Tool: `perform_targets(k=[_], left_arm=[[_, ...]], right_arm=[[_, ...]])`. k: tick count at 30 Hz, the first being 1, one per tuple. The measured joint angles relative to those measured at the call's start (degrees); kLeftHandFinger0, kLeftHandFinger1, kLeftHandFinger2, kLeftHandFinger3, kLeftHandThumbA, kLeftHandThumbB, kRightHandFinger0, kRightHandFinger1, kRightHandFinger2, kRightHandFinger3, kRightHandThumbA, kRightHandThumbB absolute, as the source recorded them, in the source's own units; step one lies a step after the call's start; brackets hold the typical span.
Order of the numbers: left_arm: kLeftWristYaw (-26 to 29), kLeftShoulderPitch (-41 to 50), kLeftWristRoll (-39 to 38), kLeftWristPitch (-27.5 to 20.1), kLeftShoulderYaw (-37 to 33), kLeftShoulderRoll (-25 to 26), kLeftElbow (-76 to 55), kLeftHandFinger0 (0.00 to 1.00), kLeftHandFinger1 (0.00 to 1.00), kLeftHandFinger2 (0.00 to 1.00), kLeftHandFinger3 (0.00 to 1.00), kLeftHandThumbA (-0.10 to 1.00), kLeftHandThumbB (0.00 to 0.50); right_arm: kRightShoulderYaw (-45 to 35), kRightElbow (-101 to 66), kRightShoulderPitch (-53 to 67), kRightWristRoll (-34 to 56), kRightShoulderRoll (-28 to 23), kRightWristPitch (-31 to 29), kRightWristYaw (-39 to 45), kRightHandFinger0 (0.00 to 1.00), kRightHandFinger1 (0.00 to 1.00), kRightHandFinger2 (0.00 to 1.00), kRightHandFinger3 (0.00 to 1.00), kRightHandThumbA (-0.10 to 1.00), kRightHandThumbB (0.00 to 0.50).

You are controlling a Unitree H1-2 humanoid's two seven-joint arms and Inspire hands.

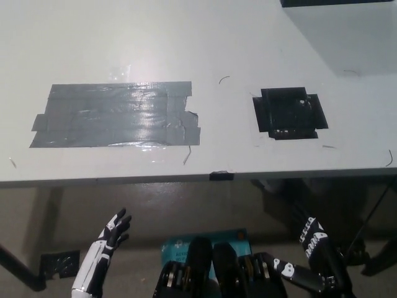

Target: A tripod is kept on the middle of the desk infront of the robot and the robot grabs one of its legs to pick it up and hands it to a person

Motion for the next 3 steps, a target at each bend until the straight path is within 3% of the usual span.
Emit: perform_targets(k=[3], left_arm=[[0.02, -0.36, 0.03, 0.00, 0.05, 0.00, 0.00, 1.00, 1.00, 1.00, 1.00, 1.00, 0.198]], right_arm=[[-0.12, 0.00, -0.22, -0.04, 0.01, -0.02, 0.36, 1.00, 1.00, 1.00, 1.00, 0.90, 0.114]])
